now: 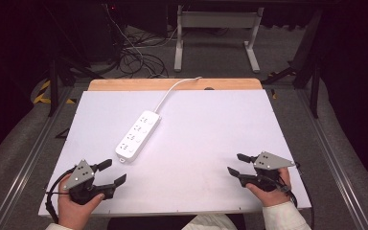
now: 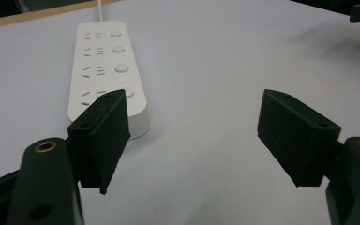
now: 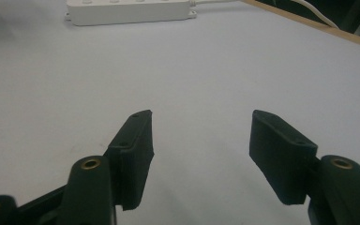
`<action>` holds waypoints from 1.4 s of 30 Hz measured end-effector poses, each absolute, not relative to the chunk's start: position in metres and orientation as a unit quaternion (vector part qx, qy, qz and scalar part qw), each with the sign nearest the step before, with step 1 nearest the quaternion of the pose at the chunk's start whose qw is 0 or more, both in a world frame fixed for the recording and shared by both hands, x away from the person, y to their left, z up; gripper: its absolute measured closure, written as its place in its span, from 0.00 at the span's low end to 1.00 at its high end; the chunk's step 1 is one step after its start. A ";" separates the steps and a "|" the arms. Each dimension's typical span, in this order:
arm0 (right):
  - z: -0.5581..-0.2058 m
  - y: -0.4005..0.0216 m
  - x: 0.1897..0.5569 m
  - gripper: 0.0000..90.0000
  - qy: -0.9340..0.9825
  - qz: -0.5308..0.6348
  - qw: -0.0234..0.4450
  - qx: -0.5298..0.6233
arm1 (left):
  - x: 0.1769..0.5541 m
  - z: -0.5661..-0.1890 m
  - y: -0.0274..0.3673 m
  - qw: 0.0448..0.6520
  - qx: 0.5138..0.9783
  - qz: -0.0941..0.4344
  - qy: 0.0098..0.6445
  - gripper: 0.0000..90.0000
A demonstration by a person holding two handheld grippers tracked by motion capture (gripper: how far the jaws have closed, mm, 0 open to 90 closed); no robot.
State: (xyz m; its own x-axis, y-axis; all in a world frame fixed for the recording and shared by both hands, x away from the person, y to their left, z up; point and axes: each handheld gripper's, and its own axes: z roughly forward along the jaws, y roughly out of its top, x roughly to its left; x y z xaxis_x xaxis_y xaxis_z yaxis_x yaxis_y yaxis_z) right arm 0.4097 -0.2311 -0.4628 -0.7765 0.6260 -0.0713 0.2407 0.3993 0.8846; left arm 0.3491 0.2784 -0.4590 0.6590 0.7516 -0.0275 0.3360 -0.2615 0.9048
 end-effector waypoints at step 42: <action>-0.466 -0.230 0.411 0.45 0.814 0.469 0.202 0.275 | 0.376 -0.425 0.272 0.453 0.799 0.181 0.351 1.00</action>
